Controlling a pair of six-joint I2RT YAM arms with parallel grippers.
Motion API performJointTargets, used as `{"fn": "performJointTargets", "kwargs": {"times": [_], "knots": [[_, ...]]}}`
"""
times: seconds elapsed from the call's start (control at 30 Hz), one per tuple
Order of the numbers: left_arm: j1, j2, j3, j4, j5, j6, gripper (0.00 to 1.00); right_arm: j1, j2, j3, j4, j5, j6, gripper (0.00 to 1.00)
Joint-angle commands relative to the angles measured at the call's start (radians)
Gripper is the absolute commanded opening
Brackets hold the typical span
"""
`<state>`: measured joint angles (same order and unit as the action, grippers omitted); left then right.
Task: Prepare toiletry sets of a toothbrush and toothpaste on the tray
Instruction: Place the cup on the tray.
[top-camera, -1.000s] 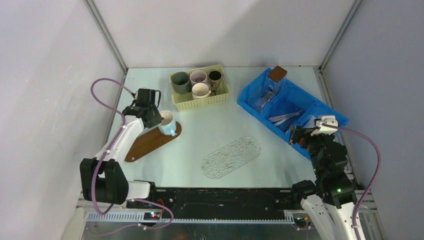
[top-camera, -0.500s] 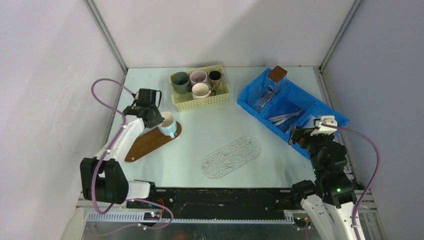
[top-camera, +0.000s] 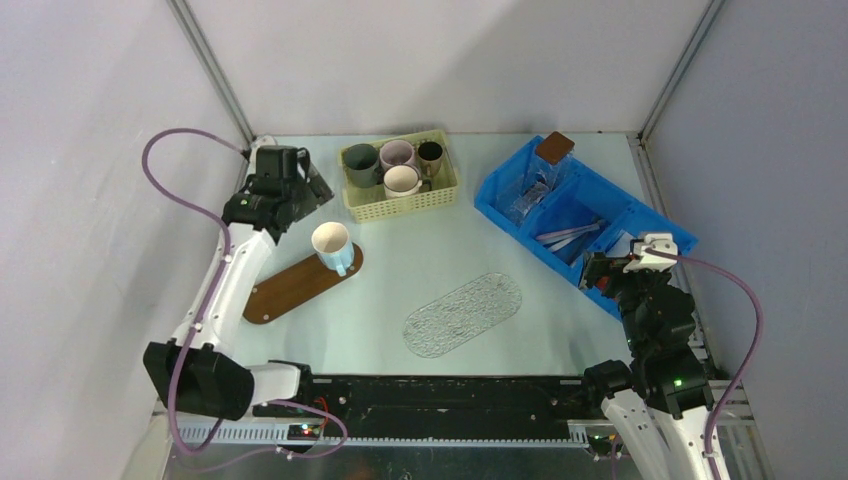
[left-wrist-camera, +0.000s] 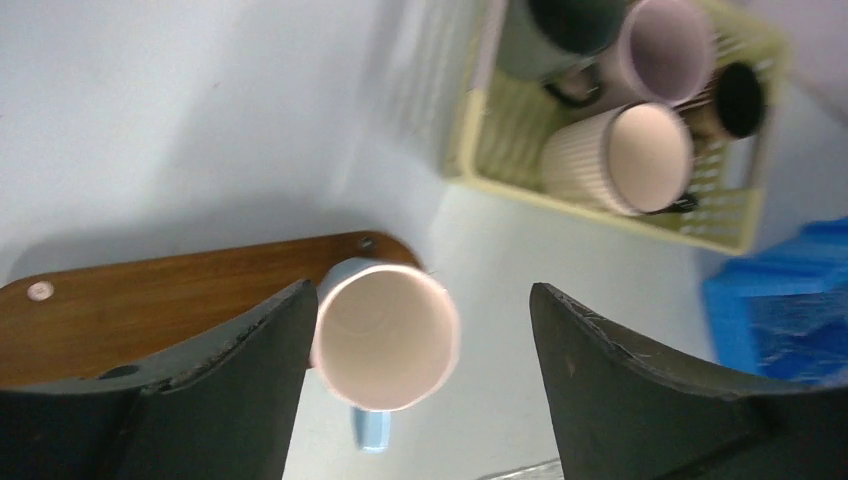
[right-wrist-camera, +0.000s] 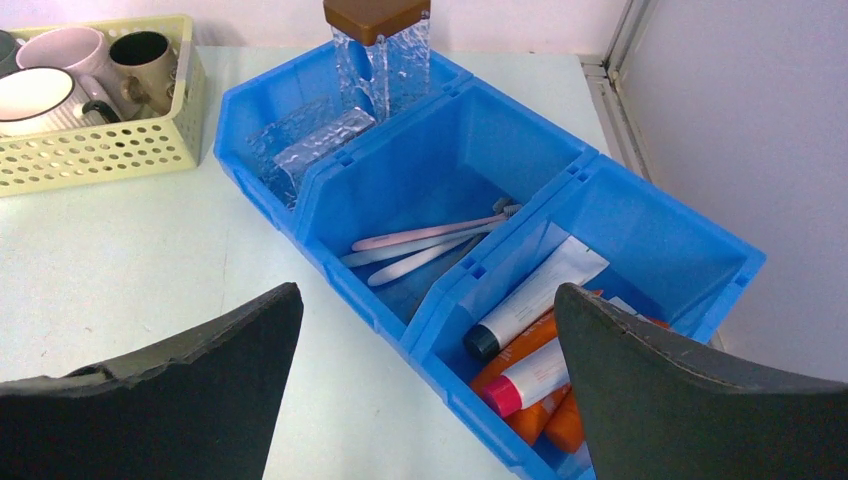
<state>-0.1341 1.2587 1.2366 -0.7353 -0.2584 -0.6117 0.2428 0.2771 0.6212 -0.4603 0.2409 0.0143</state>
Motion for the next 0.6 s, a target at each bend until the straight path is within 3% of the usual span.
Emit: {"fn": "performJointTargets", "kwargs": {"times": [0.0,0.23,0.57], "knots": [[-0.059,0.045,0.134,0.025,0.007,-0.077,0.85,0.005,-0.008,0.0,0.036,0.018,-0.011,0.99],[-0.143,0.282,0.312,0.075,-0.011,-0.143,0.84,0.005,-0.009,0.0,0.026,0.027,-0.009,0.99],[-0.135,0.58,0.564,0.048,-0.071,-0.126,0.78,0.006,-0.009,-0.01,0.026,0.029,-0.005,0.99]]}}
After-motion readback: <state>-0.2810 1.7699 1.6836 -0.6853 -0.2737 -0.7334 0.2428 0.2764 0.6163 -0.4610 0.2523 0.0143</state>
